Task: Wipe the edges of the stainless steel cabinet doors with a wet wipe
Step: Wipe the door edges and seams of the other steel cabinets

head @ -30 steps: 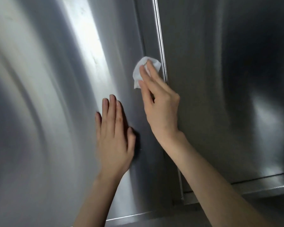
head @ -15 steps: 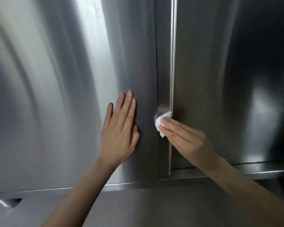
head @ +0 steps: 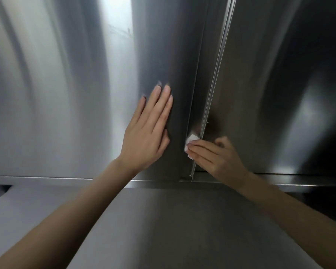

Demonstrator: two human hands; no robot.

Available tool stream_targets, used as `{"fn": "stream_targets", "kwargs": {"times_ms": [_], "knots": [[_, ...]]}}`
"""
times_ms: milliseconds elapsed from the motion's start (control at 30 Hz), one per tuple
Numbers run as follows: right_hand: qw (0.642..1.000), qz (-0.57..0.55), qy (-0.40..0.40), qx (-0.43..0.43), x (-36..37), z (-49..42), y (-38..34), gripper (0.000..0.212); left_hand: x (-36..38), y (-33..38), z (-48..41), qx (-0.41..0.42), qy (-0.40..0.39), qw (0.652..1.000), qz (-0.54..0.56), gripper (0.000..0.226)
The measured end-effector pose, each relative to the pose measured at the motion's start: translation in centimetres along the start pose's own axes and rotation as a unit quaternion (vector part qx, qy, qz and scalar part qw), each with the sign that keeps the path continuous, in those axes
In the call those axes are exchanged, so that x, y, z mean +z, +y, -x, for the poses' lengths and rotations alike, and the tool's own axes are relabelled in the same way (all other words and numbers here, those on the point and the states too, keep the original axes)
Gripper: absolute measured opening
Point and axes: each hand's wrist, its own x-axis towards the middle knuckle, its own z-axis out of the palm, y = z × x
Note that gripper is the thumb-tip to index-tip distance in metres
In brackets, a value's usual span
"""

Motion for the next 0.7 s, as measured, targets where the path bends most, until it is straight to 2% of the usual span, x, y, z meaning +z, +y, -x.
{"fn": "stream_targets", "kwargs": {"times_ms": [133, 267, 433, 533, 700], "knots": [[1.0, 0.01, -0.001, 0.004, -0.3, -0.5, 0.8, 0.015, 0.7, 0.1, 0.6, -0.001, 0.002, 1.0, 0.001, 0.06], [0.999, 0.006, 0.005, 0.036, 0.3, 0.2, -0.3, 0.016, 1.4, 0.3, 2.9, 0.026, -0.055, 0.998, -0.013, 0.062], [0.999, -0.041, -0.034, 0.013, 1.3, 1.9, -2.1, 0.019, 1.9, 0.9, 4.4, 0.034, -0.087, 0.995, -0.033, 0.063], [0.999, -0.033, -0.022, 0.018, 1.5, 1.5, -1.1, 0.008, 1.8, 1.0, 4.4, 0.03, -0.088, 0.995, -0.029, 0.063], [0.999, -0.022, 0.005, 0.044, 2.2, 1.7, -1.2, 0.011, 1.4, 1.1, 4.2, 0.025, -0.097, 0.995, -0.013, 0.06]]}}
